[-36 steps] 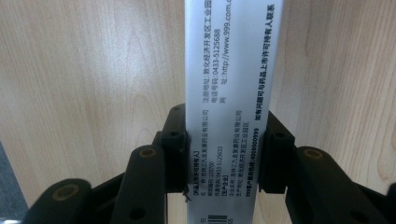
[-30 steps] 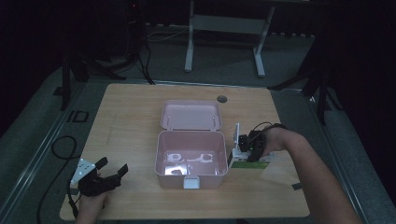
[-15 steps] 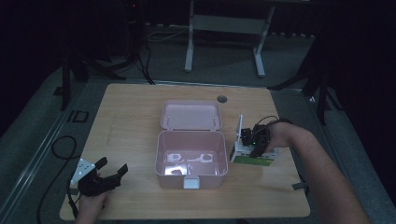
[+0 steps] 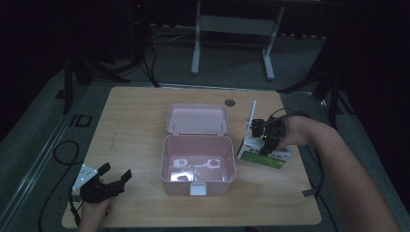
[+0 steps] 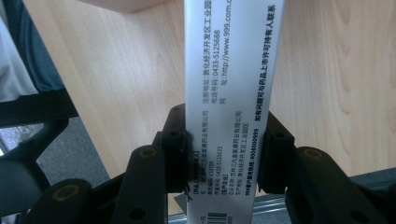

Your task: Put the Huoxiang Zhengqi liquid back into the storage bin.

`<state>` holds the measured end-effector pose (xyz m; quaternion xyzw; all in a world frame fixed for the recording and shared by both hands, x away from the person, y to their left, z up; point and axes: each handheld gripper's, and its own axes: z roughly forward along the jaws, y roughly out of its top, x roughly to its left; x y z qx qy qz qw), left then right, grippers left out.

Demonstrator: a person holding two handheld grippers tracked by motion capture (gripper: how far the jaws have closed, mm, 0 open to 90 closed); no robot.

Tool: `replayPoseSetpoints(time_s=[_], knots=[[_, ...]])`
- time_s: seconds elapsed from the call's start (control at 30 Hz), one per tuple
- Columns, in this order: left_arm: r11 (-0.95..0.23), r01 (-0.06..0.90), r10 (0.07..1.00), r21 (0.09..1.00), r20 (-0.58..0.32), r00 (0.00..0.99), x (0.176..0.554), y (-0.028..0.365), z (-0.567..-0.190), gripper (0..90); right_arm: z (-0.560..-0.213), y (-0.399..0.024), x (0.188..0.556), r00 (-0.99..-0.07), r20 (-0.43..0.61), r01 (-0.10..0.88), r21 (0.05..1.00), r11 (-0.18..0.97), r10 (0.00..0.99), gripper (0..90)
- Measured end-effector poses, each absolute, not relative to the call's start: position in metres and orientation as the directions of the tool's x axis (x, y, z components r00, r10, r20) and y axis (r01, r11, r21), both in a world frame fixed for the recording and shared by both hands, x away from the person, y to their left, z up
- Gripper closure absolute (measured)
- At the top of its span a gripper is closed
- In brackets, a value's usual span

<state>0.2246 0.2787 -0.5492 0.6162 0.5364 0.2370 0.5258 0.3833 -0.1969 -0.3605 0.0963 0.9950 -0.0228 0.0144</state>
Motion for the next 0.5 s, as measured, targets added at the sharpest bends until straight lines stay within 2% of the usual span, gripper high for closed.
replayPoseSetpoints(time_s=[0.3, 0.5], knots=[[0.134, 0.409, 0.909, 0.903, -0.276, 0.313, 0.224, 0.279, -0.549, 5.2, -0.323, -0.184, 0.362, -0.986, -0.077, 0.154, -0.049, 0.987, 0.150, 61.7], [0.136, 0.408, 0.908, 0.903, -0.278, 0.313, 0.224, 0.279, -0.549, 5.2, -0.305, -0.177, 0.351, -0.982, -0.099, 0.162, -0.028, 0.986, 0.158, 61.6]])
